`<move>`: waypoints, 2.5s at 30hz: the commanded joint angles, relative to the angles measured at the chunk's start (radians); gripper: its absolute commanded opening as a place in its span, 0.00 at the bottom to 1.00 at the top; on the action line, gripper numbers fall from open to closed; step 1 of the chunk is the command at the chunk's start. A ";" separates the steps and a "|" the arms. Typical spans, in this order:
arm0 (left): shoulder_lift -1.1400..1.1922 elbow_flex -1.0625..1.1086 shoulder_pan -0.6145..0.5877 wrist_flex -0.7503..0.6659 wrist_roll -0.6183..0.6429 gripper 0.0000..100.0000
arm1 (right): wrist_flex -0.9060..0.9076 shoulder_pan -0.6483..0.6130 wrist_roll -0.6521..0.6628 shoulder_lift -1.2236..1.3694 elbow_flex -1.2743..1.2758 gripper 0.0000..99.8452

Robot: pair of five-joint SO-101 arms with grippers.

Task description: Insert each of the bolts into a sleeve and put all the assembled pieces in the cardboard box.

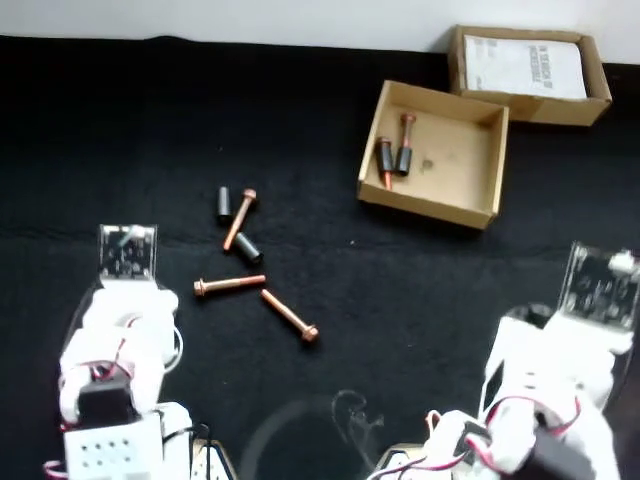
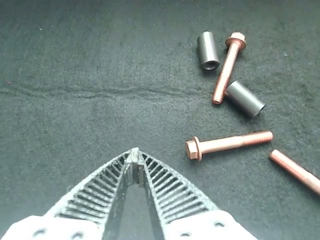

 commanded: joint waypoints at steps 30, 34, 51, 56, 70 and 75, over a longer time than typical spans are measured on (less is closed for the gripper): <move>1.017 -0.868 0.552 0.652 -1.458 0.01 | -0.340 0.699 0.244 -0.323 0.498 0.01; 1.020 -0.860 0.624 0.601 -1.531 0.01 | -0.466 0.723 0.244 -0.323 0.596 0.01; 1.621 -1.122 0.680 0.430 -1.386 0.16 | -0.730 0.696 0.245 -0.323 0.796 0.01; 1.810 -1.328 0.688 0.471 -1.382 0.16 | -0.731 0.651 0.245 -0.323 0.797 0.01; 1.867 -1.440 0.711 0.674 -1.382 0.16 | -0.730 0.598 0.239 -0.314 0.797 0.01; 1.865 -1.394 0.791 0.672 -1.379 0.16 | -0.730 0.601 0.241 -0.314 0.797 0.01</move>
